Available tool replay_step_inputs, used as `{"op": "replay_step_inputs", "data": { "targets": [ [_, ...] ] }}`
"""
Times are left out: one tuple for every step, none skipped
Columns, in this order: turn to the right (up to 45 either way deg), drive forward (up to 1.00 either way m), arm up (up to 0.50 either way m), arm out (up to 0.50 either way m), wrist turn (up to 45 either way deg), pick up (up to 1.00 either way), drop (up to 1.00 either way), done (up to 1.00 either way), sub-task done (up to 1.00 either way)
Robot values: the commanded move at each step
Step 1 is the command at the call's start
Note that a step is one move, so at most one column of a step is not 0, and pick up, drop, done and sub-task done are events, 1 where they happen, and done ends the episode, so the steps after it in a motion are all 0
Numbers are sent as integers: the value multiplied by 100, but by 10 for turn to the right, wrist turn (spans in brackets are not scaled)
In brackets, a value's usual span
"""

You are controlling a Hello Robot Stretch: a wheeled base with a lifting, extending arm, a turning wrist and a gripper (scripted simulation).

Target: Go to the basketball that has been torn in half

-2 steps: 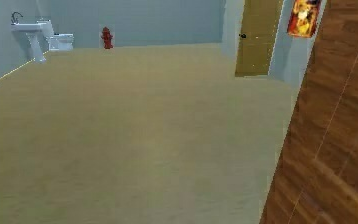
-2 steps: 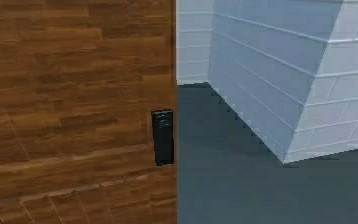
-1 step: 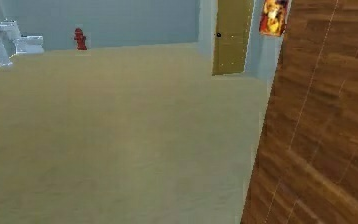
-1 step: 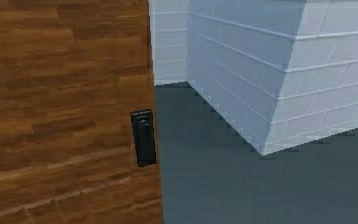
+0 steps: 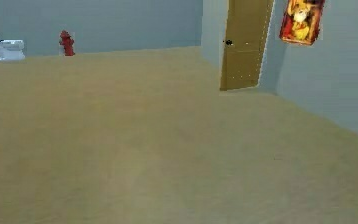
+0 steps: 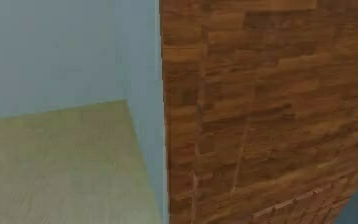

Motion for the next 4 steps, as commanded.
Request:
{"op": "replay_step_inputs", "data": {
  "targets": [
    [0, 45, 0, 0, 0, 0, 0, 0, 0],
    [0, 100, 0, 0, 0, 0, 0, 0, 0],
    [0, 100, 0, 0, 0, 0, 0, 0, 0],
    [30, 0, 0, 0, 0, 0, 0, 0, 0]
  ]
}}
